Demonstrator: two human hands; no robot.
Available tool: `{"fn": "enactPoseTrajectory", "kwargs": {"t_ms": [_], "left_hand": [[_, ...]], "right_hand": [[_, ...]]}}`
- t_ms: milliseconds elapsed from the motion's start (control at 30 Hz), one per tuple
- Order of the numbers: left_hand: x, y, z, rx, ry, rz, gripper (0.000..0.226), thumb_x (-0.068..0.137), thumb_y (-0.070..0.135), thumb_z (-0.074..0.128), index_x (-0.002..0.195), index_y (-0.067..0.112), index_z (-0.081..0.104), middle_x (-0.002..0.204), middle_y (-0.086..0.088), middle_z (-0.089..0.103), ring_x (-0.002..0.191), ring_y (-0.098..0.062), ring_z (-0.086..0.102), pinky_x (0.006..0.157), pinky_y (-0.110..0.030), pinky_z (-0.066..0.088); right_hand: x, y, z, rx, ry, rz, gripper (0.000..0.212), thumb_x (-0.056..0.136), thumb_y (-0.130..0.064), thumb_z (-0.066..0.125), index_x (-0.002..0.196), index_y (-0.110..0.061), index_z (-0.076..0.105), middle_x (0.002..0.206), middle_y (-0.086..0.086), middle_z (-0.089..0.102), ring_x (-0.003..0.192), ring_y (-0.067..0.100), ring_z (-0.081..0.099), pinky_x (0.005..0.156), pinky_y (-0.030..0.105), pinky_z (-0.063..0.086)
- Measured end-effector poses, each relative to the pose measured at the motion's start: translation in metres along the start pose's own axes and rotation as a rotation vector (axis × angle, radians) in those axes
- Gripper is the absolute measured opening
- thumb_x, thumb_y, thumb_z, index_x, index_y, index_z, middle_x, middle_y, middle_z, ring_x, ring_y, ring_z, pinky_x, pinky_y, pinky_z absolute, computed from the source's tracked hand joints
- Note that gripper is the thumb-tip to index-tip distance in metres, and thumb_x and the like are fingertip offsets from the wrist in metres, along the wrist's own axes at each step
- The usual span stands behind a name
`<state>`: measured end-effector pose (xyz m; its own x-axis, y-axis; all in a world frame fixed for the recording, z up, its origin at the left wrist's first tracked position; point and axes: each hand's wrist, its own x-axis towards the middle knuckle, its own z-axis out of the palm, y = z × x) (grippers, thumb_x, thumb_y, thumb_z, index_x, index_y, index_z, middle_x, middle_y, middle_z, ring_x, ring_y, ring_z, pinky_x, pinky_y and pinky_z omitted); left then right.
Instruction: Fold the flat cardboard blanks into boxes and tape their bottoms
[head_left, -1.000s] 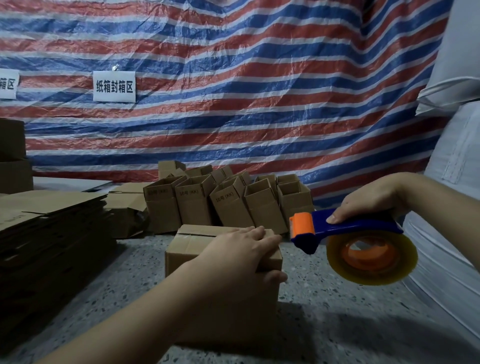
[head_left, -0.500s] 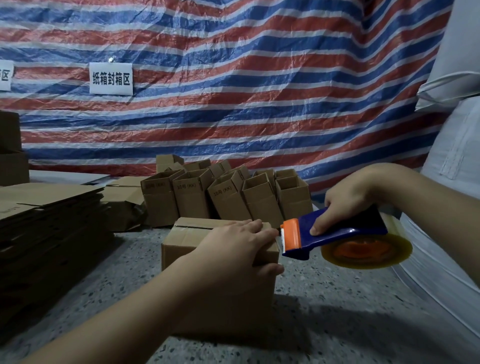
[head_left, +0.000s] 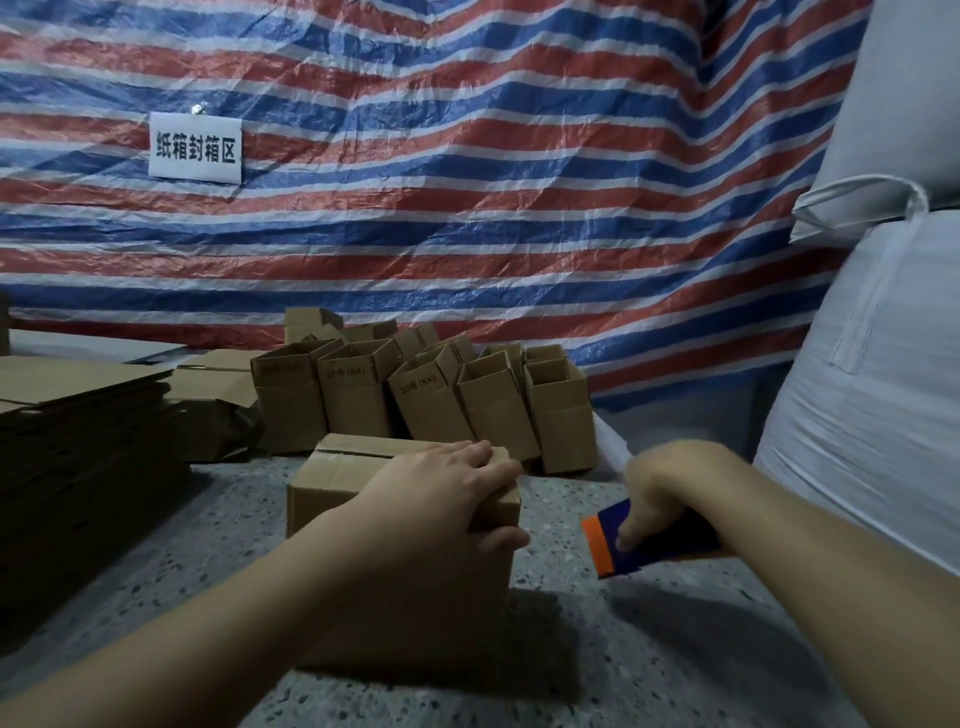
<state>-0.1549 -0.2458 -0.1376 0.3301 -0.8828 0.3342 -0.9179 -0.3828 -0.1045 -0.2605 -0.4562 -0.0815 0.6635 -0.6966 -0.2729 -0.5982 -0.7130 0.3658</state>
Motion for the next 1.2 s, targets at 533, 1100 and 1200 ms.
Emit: {"fn": "enactPoseTrajectory", "kwargs": {"t_ms": [533, 1100, 1200], "left_hand": [[0.000, -0.002, 0.005, 0.014, 0.022, -0.003, 0.074, 0.085, 0.081, 0.030, 0.149, 0.045, 0.018, 0.160, 0.002, 0.028, 0.146, -0.022, 0.029, 0.112, -0.042, 0.033], [0.003, -0.004, 0.009, 0.010, 0.043, 0.009, 0.074, 0.086, 0.080, 0.031, 0.149, 0.044, 0.017, 0.160, 0.000, 0.028, 0.146, -0.023, 0.027, 0.114, -0.041, 0.029], [0.004, -0.005, 0.012, 0.019, 0.056, 0.018, 0.073, 0.087, 0.079, 0.033, 0.148, 0.043, 0.017, 0.160, 0.000, 0.029, 0.146, -0.023, 0.029, 0.113, -0.041, 0.031]], "right_hand": [[0.022, -0.039, 0.105, 0.292, 0.467, 0.011, 0.048, 0.092, -0.067, 0.054, 0.104, -0.021, 0.065, 0.102, -0.001, 0.068, 0.091, 0.018, 0.066, 0.063, 0.029, 0.045], [-0.010, -0.053, 0.050, 1.261, 0.409, -0.088, 0.071, 0.099, -0.069, 0.024, 0.085, -0.013, 0.065, 0.082, 0.007, 0.070, 0.079, 0.022, 0.066, 0.071, 0.039, 0.052], [-0.019, -0.067, 0.040, 1.661, -0.041, -0.175, 0.070, 0.099, -0.069, 0.031, 0.110, -0.008, 0.065, 0.105, 0.014, 0.069, 0.093, 0.025, 0.065, 0.067, 0.033, 0.048]]}}
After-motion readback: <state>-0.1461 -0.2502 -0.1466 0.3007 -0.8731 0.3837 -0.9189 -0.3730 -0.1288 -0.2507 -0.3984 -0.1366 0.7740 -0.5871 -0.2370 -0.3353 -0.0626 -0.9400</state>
